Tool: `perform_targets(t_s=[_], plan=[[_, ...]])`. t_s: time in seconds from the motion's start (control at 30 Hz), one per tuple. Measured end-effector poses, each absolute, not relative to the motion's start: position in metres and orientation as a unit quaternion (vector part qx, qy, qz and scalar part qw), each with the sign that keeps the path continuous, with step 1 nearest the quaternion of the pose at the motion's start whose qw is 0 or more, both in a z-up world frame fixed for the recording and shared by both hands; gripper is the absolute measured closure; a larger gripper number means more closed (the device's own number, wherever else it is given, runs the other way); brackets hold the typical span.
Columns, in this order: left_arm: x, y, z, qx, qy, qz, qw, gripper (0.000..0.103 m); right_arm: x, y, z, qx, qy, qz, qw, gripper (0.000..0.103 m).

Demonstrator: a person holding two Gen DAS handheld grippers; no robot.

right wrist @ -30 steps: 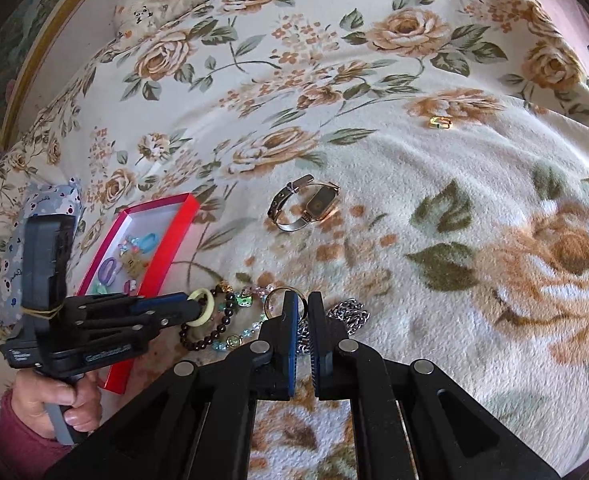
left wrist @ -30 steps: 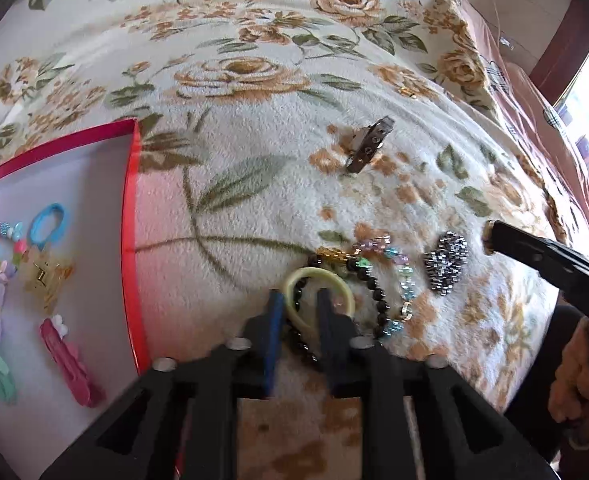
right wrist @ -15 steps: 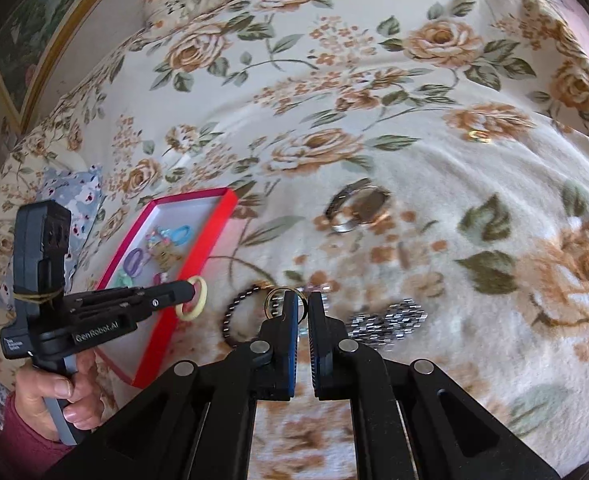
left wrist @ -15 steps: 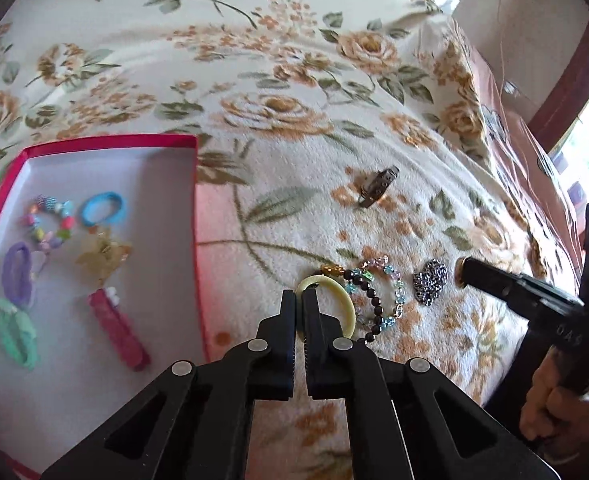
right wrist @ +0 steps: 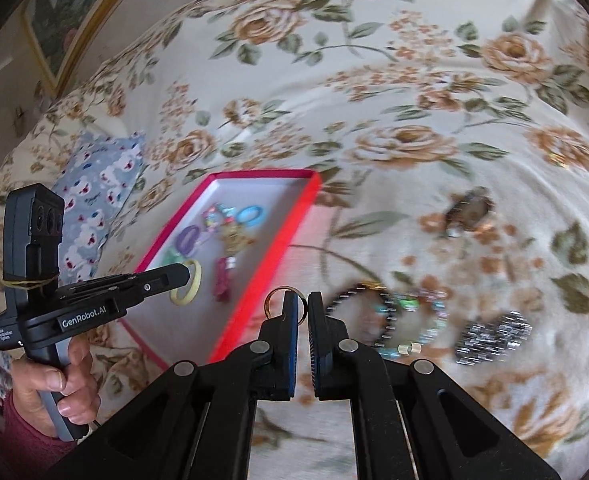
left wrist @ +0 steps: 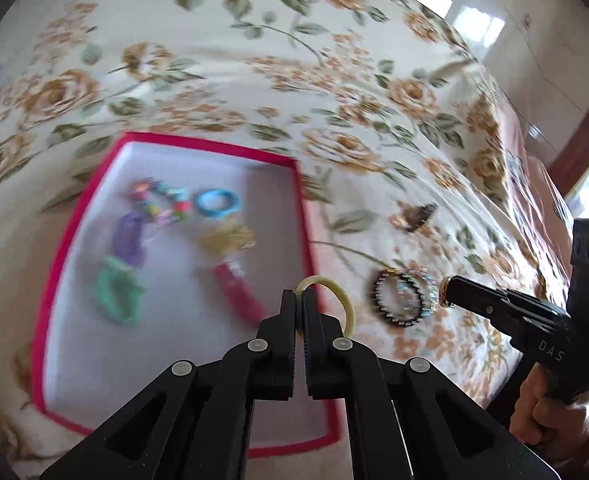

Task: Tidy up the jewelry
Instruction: 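Carry the yellow tie with left tool into the box while right tool carries the gold ring, then open left tool to drop the yellow tie while right tool releases the gold ring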

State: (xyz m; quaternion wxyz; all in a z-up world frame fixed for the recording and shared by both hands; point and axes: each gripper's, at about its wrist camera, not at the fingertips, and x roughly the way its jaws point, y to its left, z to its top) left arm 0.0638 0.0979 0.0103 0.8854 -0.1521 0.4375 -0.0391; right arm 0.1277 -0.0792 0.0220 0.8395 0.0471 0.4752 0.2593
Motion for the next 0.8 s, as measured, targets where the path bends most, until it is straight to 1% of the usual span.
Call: perform_targets(t_s=[0.17,0.4,0.8], plan=[[0.038,0.127,0.015,-0.169,0.429,-0.005,0.887,0.101,0.126,-0.042,0.019,0.031,0.478,0.293,0.827,0.099],[0.022,0.155,0.013,-0.185,0.428,0.024,0.884,0.101,0.125,0.003,0.010,0.011,0.485,0.329,0.810,0.099],[0.026,0.179,-0.008,-0.203,0.441,0.058,0.872,0.101,0.124,0.047,-0.019,-0.012,0.513,0.357,0.780,0.099]])
